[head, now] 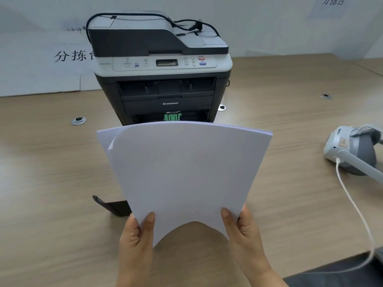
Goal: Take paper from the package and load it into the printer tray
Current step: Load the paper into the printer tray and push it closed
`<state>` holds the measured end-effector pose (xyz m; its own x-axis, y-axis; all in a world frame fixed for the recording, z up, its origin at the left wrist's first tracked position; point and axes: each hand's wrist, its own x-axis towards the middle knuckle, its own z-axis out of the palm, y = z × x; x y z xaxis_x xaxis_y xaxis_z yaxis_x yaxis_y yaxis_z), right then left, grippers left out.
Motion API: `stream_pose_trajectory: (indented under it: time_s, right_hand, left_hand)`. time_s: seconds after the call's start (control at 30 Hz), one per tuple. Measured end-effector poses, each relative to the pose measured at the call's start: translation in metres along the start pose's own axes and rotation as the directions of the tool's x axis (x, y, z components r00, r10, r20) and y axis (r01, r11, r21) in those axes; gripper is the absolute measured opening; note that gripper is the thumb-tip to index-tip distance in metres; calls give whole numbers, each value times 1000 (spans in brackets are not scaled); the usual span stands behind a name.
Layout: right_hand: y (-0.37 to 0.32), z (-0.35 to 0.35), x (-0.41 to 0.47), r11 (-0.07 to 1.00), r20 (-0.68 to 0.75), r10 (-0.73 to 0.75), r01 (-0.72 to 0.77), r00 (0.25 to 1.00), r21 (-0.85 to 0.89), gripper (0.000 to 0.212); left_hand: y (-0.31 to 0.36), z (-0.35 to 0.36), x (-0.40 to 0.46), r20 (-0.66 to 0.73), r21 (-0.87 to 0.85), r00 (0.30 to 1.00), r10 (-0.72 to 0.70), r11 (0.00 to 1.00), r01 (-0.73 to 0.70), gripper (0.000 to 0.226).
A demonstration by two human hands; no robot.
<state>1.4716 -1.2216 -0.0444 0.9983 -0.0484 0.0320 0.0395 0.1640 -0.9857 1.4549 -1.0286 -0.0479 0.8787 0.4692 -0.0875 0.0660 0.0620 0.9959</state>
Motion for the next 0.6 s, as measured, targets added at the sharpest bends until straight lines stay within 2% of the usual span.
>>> stream_pose_trajectory:
  time_s: [0.23, 0.33, 0.6]
  right_hand:
    - [13, -1, -4, 998, -1, 25, -25, 1000, -59, 30]
    - [17, 1, -6, 991, -10, 48, -49, 999, -127, 31]
    - [5, 9, -2, 970, -34, 58, -65, 998, -233, 28]
  left_hand:
    - [1, 2, -2, -30, 41, 1000, -10, 999, 12, 23]
    - [2, 4, -4, -42, 105, 999, -11, 994, 16, 32]
    - [9, 3, 2, -8, 179, 1000, -14, 984, 15, 25]
